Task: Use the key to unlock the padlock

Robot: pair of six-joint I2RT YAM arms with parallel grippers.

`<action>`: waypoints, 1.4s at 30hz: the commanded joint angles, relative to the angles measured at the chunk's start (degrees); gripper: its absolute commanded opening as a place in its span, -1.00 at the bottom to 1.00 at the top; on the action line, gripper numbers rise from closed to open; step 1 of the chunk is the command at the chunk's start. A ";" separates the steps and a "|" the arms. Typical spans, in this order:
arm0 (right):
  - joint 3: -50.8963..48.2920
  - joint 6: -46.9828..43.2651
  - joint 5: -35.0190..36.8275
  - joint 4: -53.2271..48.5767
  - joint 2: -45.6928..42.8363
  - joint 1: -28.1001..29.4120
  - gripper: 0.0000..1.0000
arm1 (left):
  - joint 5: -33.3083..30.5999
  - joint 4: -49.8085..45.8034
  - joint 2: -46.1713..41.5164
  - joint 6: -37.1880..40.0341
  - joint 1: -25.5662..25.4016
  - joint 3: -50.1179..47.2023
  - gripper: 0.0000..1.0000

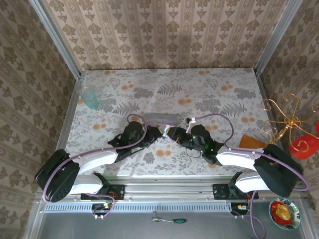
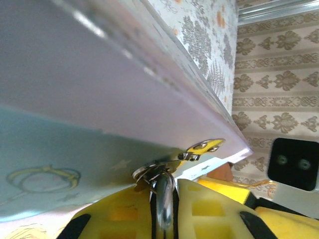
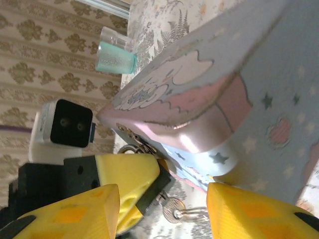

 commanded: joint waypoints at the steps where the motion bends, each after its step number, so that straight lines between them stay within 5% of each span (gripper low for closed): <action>1: 0.94 -20.54 -1.05 -7.14 -3.83 2.35 -0.05 | -0.37 -4.33 -2.07 2.93 1.25 2.20 -1.00; 6: 2.12 -47.13 10.67 -13.51 -6.31 10.05 -0.13 | 0.58 -5.85 -2.27 2.56 1.79 3.01 -1.00; 14: 0.67 -64.46 18.77 -5.25 -2.56 14.75 -0.17 | 1.74 -8.77 -3.53 3.01 1.81 3.85 -1.00; 35: 6.73 -70.98 28.99 4.25 13.85 17.62 -0.22 | 2.48 -8.05 -3.80 1.91 0.65 2.64 -1.00; 42: 8.03 -69.51 29.74 5.36 15.88 17.64 -0.40 | 2.35 -8.06 -3.26 1.98 0.34 2.93 -1.00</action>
